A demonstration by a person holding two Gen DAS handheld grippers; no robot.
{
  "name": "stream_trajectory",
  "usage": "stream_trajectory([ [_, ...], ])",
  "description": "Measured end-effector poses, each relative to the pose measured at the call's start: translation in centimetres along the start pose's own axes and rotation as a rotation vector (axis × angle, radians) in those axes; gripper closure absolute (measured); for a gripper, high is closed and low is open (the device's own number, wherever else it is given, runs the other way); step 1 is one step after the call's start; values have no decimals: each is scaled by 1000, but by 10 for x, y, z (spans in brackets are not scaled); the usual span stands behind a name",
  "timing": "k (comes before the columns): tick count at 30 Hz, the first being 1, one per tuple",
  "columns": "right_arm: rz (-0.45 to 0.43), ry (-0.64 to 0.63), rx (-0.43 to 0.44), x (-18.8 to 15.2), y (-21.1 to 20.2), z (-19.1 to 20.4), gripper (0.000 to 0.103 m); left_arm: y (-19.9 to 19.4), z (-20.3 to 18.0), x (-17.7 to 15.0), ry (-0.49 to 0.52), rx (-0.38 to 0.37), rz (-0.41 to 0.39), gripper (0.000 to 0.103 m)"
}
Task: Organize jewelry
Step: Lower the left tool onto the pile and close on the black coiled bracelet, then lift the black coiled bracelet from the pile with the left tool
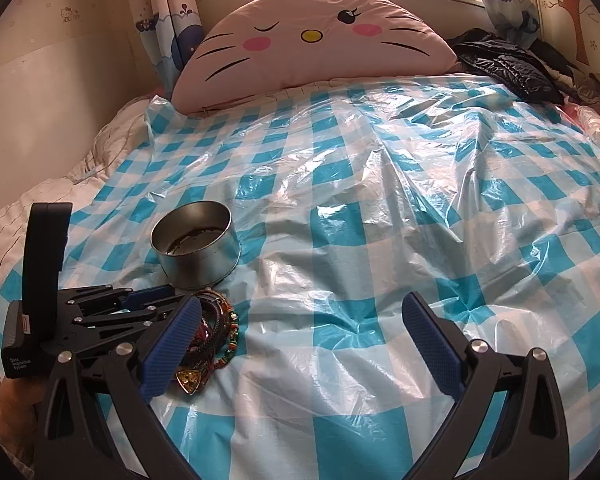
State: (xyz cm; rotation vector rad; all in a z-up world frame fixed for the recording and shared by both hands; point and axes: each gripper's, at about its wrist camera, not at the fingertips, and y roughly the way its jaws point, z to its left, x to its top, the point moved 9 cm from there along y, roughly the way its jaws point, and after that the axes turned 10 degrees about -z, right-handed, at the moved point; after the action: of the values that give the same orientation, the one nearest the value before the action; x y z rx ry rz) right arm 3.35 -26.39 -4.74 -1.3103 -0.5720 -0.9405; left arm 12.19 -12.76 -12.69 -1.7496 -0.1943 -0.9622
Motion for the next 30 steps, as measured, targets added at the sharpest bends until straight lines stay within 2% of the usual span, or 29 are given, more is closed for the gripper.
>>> stream_trajectory([
  [2,1,5,2,0,0,-1,7,0,-2,-1,13,2,0,88],
  [3,2,7,2,0,0,-1,6,-1,-3,-2,20,-1,1,94],
  [6,6,12,7,0,1,0,7,-8,-3,-4,42,21,-2,98],
  [10,24,13,45,-3,3,4,6,-36,7,-2,-26,34,-67,99],
  [13,106,-11,133,-13,14,19,6,-58,18,0,-76,41,-110,103],
  [16,223,-104,214,-31,32,43,6,-70,31,-3,-100,57,-120,103],
  [18,247,-179,223,-38,40,54,6,-68,41,-8,-101,66,-93,103],
  [21,242,-194,226,-42,43,60,6,-60,48,-13,-106,37,-63,103],
  [25,230,-168,209,-41,42,53,6,-49,38,-8,-63,-3,-54,101],
  [30,234,-143,203,-39,44,47,6,-18,18,0,64,-16,-22,86],
])
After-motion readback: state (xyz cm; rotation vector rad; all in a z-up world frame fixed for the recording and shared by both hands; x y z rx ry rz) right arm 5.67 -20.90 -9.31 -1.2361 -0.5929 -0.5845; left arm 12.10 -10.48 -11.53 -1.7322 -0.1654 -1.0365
